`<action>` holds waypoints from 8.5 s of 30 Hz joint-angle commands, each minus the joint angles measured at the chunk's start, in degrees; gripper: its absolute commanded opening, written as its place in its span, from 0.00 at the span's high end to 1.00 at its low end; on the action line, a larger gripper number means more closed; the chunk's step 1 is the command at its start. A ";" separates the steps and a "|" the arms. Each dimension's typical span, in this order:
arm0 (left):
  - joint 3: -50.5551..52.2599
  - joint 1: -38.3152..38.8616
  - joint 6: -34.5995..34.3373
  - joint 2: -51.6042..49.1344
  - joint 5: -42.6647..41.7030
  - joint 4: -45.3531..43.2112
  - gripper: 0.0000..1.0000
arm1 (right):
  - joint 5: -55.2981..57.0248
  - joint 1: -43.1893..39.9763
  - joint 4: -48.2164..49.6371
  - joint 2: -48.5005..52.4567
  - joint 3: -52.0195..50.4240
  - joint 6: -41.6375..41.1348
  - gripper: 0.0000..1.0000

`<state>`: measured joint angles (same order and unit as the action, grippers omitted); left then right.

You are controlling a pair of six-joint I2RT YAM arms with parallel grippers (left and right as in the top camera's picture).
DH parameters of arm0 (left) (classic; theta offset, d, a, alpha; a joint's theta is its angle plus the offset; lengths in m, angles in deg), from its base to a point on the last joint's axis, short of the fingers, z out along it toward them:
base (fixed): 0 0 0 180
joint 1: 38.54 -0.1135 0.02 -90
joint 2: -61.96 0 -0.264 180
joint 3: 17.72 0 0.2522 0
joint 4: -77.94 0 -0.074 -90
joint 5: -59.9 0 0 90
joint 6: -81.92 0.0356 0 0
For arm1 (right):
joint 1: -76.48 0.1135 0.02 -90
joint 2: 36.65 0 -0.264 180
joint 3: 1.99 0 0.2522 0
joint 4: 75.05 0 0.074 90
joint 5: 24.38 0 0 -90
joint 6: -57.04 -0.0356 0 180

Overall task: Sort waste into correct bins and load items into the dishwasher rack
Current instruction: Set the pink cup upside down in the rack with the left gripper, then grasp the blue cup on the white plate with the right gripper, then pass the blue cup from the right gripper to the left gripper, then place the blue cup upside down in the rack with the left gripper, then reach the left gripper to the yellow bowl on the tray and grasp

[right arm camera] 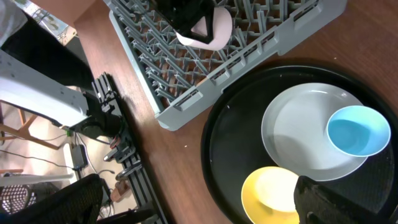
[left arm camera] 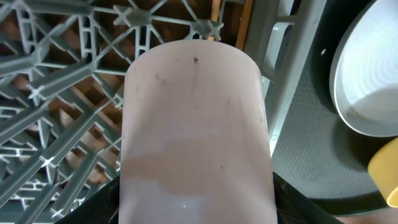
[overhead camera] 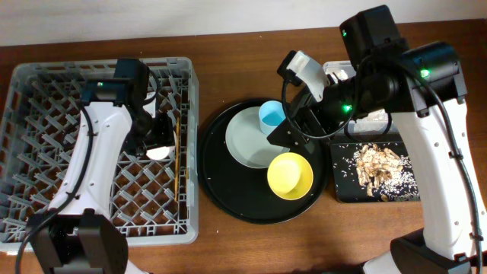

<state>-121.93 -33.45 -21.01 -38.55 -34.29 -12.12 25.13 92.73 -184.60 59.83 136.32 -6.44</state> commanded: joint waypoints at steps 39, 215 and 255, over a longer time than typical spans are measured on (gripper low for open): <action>-16.50 0.11 -0.33 6.97 2.49 12.33 0.01 | 24.81 8.48 30.12 4.52 -21.35 -27.28 0.61; 0.46 18.71 3.67 9.25 -25.35 -2.45 0.44 | 22.29 -0.50 33.55 -12.66 -34.23 -31.85 0.01; 7.17 58.51 -12.33 -16.76 19.21 -38.64 0.73 | 36.48 -29.79 28.50 -12.63 -34.27 -39.23 0.01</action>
<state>-114.92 25.14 -33.62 -55.16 -17.33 -50.63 60.69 63.05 -156.10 47.20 102.18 -45.19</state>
